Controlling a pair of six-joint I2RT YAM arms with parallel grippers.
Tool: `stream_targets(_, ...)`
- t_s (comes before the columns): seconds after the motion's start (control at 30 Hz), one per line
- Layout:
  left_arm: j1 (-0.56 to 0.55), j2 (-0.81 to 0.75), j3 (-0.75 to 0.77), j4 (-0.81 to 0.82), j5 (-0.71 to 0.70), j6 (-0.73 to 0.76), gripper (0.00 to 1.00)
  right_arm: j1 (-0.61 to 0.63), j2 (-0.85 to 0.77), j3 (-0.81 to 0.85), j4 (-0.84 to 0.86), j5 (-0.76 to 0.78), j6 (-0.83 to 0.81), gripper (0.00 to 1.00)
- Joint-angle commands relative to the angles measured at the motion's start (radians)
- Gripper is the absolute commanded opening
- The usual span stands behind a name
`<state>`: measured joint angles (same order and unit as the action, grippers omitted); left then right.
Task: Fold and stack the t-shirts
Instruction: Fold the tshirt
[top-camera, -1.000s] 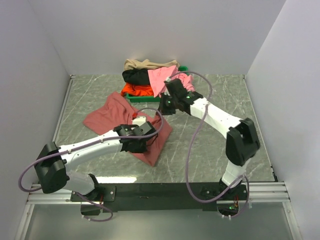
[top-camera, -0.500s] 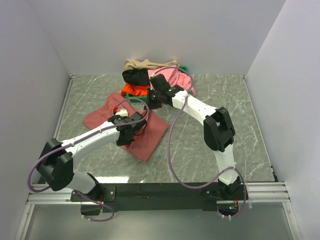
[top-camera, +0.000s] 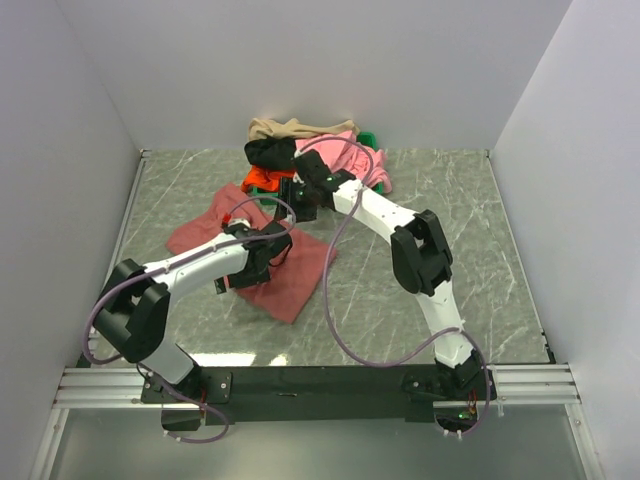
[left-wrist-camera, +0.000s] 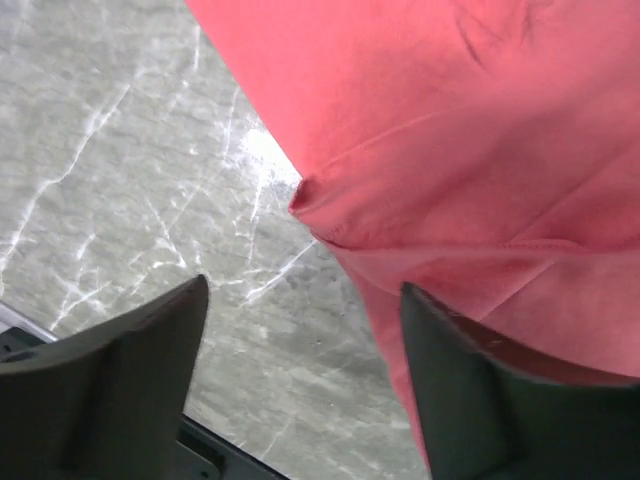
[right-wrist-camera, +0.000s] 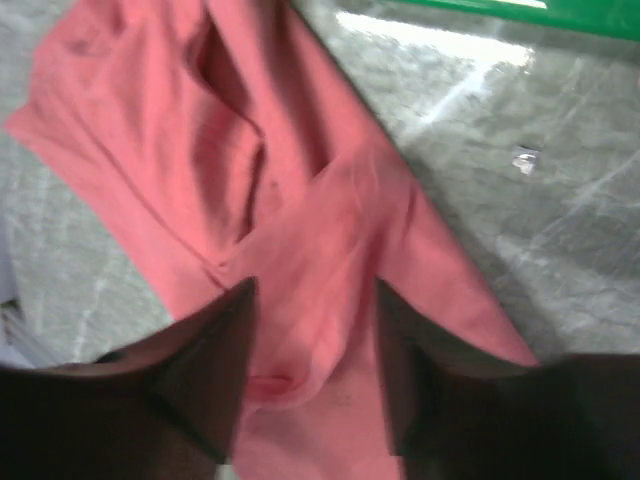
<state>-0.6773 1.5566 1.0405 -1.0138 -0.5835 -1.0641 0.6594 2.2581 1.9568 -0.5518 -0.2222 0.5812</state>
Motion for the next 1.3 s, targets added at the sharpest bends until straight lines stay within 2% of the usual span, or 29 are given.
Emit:
stream_targets(0.0,0.001,-0.049,0.067,-0.048,-0.055,-0.042,0.84,0.002,-0.072,0.050,-0.013,-0.017,-0.030,0.65)
stream_targets(0.07,0.001,-0.099,0.069,-0.034,-0.030,-0.037,0.93,0.003,-0.118,-0.013,0.012,-0.022,-0.040,0.75)
stream_targets(0.17,-0.001,-0.177,0.043,0.056,0.025,0.006,0.99,-0.001,-0.263,-0.154,0.055,-0.002,-0.046,0.77)
stream_targets(0.33,-0.017,-0.266,-0.045,0.263,0.187,0.136,0.99,-0.049,-0.466,-0.543,0.216,-0.011,0.022,0.77)
stream_targets(0.43,-0.054,-0.270,-0.077,0.420,0.304,0.205,0.99,-0.081,-0.557,-0.709,0.282,-0.019,0.057,0.77)
stream_targets(0.5,-0.059,-0.236,-0.085,0.527,0.393,0.230,0.99,-0.096,-0.588,-0.759,0.302,-0.025,0.068,0.77)
stream_targets(0.57,-0.061,-0.198,-0.076,0.572,0.422,0.246,0.99,-0.109,-0.597,-0.809,0.316,-0.034,0.077,0.78)
stream_targets(0.7,-0.053,-0.083,-0.024,0.604,0.396,0.256,0.99,-0.112,-0.575,-0.837,0.339,-0.072,0.078,0.78)
stream_targets(0.83,-0.018,-0.009,-0.017,0.664,0.445,0.257,0.99,-0.116,-0.563,-0.852,0.332,-0.052,0.091,0.78)
stream_targets(1.0,0.022,0.054,-0.002,0.594,0.306,0.257,0.99,-0.150,-0.583,-0.914,0.355,-0.059,0.111,0.78)
stream_targets(1.13,0.125,0.069,-0.008,0.512,0.188,0.205,0.99,-0.165,-0.594,-0.938,0.362,-0.060,0.115,0.78)
stream_targets(1.27,0.199,0.028,-0.031,0.483,0.140,0.190,0.99,-0.168,-0.609,-0.937,0.348,-0.048,0.105,0.77)
